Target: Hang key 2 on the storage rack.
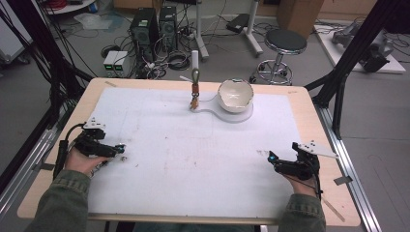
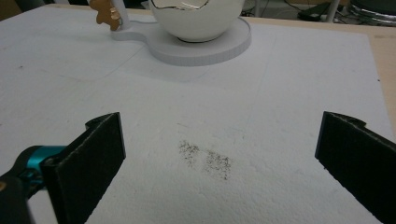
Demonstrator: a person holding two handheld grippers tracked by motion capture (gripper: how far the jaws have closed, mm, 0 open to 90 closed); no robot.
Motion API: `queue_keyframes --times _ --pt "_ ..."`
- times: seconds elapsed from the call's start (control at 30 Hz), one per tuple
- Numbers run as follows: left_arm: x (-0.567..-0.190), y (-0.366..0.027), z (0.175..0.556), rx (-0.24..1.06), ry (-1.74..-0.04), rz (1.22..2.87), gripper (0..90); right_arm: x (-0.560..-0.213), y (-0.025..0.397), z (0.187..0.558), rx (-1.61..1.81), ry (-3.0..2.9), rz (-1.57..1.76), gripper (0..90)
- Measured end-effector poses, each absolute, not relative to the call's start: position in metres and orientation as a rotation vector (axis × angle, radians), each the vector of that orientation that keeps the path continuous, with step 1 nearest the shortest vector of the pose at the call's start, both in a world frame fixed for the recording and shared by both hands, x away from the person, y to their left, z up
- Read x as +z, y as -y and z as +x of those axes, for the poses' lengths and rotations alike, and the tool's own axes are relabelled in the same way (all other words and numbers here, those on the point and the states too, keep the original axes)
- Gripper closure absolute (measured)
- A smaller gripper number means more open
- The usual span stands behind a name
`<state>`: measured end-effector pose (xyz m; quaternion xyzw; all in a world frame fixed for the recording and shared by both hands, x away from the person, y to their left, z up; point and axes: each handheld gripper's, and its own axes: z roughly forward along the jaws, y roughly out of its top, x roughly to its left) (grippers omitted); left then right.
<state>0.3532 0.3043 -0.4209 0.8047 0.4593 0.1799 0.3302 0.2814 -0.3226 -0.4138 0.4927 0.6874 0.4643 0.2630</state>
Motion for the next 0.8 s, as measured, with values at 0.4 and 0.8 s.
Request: queue_keyframes --times 0.4,0.8 --pt "-0.4264 -0.3014 0.3573 0.421 -1.209 2.157 25.3 -0.4131 0.3229 0.2813 1.258 -1.858 1.339 0.5" --pt "-0.4272 -0.2966 0.3543 0.413 -1.066 2.203 72.9 -0.4148 0.3249 0.2819 1.260 -1.851 1.364 0.5"
